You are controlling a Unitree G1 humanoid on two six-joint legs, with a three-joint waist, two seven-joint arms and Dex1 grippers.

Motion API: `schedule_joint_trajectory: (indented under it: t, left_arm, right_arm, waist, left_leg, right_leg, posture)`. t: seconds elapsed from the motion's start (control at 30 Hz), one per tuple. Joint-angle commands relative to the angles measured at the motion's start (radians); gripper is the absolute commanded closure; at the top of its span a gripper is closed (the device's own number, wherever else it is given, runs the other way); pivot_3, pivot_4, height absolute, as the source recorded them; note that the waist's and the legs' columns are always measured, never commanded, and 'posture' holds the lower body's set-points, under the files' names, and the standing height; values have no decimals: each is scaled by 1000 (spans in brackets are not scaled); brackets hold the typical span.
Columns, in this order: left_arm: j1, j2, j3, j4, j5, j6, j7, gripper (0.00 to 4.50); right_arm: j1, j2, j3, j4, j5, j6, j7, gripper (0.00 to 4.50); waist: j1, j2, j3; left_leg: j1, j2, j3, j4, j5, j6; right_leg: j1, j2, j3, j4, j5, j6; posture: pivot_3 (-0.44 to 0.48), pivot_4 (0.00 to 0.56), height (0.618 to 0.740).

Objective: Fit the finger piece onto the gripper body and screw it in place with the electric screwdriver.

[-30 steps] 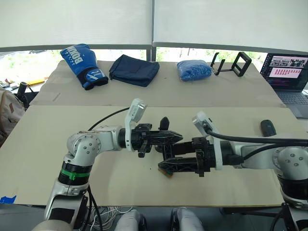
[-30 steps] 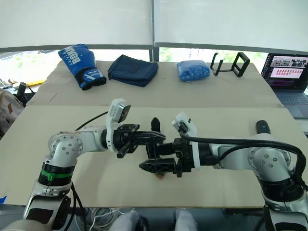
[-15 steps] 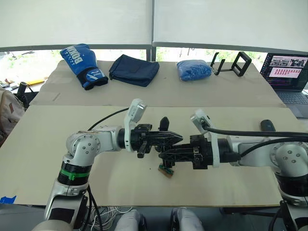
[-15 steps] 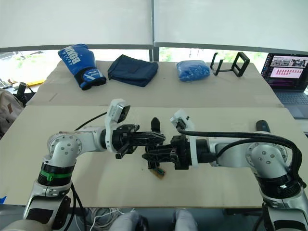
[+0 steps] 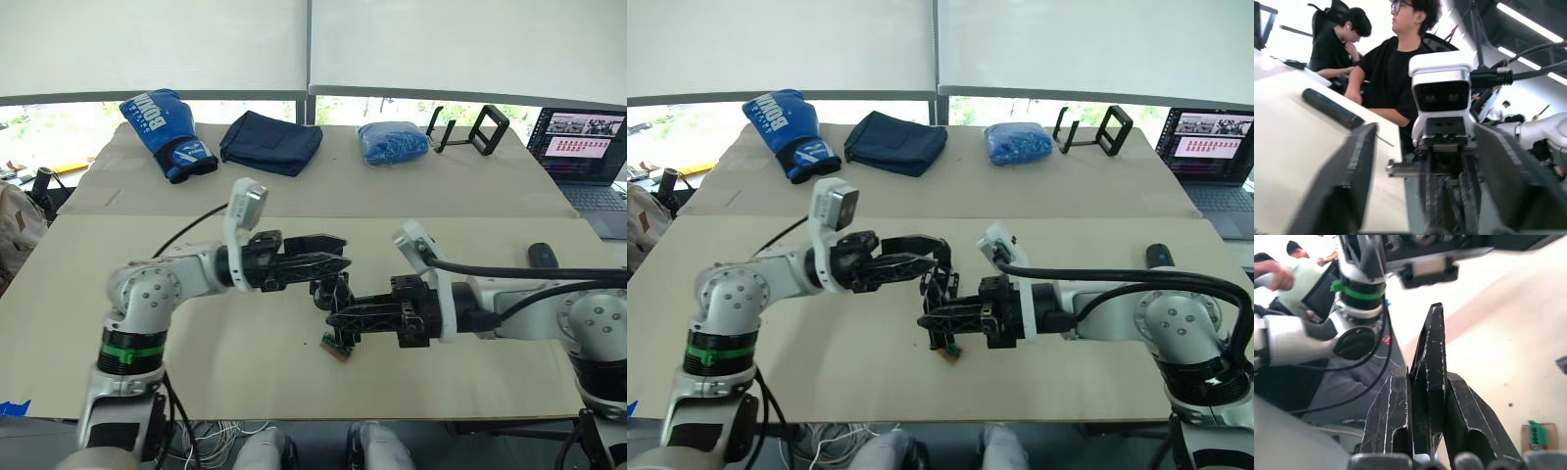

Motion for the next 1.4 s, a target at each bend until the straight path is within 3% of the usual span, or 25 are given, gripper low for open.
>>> schedule_joint_trajectory:
  t: [0.03, 0.17, 0.27, 0.37, 0.6, 0.73, 1.1, 1.4]
  left_arm:
    - [-6, 54, 11, 37, 98, -120, -103, 0]
    - [91, 190, -91, 244, 490, -635, -316, 0]
    - [132, 173, -94, 403, 602, -869, -342, 0]
    - [148, 155, -142, 511, 693, -998, -394, 0]
    - [78, -9, -176, 701, 752, -1108, -409, 0]
    - [20, -100, -195, 799, 792, -1158, -396, 0]
    - [-126, -244, -205, 1012, 858, -1211, -400, 0]
    - [-186, -292, -214, 1093, 909, -1300, -423, 0]
  right_arm:
    - [29, -18, -66, -35, -49, -39, 100, 4068]
    - [165, -1, -128, -9, -338, -213, 277, 4069]
    - [254, -17, -116, -4, -563, -389, 462, 4069]
    - [292, -8, -112, 37, -732, -546, 581, 4069]
    - [334, 88, -98, 93, -935, -810, 745, 4069]
    - [321, 151, -95, 135, -1010, -890, 745, 4069]
    - [366, 191, -79, 111, -1062, -915, 758, 4069]
    - [403, 196, -79, 74, -1059, -907, 747, 4069]
  waist:
    - [1, 0, 0]
    - [3, 0, -1]
    - [2, 0, -1]
    - [6, -1, 0]
    - [8, -1, 0]
    - [2, -2, 0]
    - [3, -2, 0]
    - [1, -2, 0]
  left_leg:
    - [0, 0, 0, 0, 0, 0]
    - [0, -1, 1, 0, 0, 0]
    - [-1, 0, 3, -2, 0, 0]
    - [-6, 0, 2, -1, 0, 0]
    - [-6, 0, 2, 0, 0, 1]
    - [-5, 0, 2, 1, 0, 2]
    - [-5, 0, 1, 3, 0, 3]
    - [-5, 0, 1, 6, -2, 5]
  right_leg:
    - [0, 0, 0, 0, 0, 0]
    - [0, 0, 0, -2, 0, 0]
    - [-2, 0, 1, -4, 0, 0]
    - [-5, 0, -1, -4, 0, 0]
    - [-5, 0, -1, -4, 1, 1]
    - [-4, 0, -1, -3, 1, 1]
    - [-4, -1, -1, 0, 1, 1]
    - [-4, -2, -1, 1, 1, 0]
  posture:
    - [0, 150, 740]
    - [0, 150, 740]
    - [0, 150, 740]
    - [0, 150, 740]
    - [0, 150, 740]
    - [0, 150, 740]
    - [0, 150, 740]
    - [0, 150, 740]
